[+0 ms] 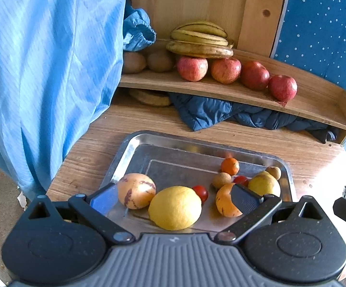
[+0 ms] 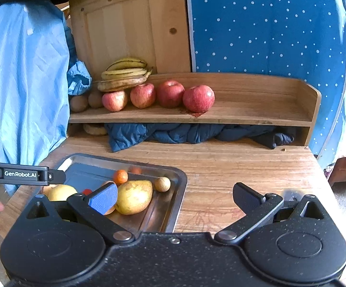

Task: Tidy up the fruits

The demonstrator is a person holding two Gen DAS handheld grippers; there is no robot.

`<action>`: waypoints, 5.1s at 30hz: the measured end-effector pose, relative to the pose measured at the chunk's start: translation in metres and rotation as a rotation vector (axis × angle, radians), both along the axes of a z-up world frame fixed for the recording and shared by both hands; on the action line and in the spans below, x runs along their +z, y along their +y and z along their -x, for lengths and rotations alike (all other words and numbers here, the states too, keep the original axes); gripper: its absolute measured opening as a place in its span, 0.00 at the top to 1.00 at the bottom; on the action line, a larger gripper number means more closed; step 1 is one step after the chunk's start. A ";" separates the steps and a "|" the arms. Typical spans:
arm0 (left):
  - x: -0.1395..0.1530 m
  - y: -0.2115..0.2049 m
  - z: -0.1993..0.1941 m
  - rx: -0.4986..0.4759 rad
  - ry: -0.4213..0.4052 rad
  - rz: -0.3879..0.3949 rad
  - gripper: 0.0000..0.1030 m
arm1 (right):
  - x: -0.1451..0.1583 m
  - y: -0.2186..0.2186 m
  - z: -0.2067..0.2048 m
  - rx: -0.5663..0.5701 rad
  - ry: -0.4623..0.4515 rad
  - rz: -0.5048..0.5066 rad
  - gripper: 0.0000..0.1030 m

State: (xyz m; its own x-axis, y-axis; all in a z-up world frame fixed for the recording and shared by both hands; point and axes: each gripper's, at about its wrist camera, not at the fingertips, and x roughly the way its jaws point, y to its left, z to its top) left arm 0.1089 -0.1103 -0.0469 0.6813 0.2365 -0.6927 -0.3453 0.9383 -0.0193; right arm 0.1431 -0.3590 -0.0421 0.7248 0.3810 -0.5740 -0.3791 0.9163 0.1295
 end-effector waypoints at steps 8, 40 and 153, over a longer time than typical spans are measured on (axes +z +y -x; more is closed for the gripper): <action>0.007 0.005 0.010 -0.004 -0.020 -0.004 0.01 | 0.003 0.005 0.010 -0.010 0.002 -0.009 0.01; -0.005 0.113 0.063 -0.207 -0.023 0.063 0.01 | 0.018 0.099 0.103 -0.241 -0.003 0.010 0.01; 0.043 0.029 0.200 -0.062 -0.110 -0.011 0.01 | 0.027 0.050 0.192 -0.120 0.028 -0.091 0.01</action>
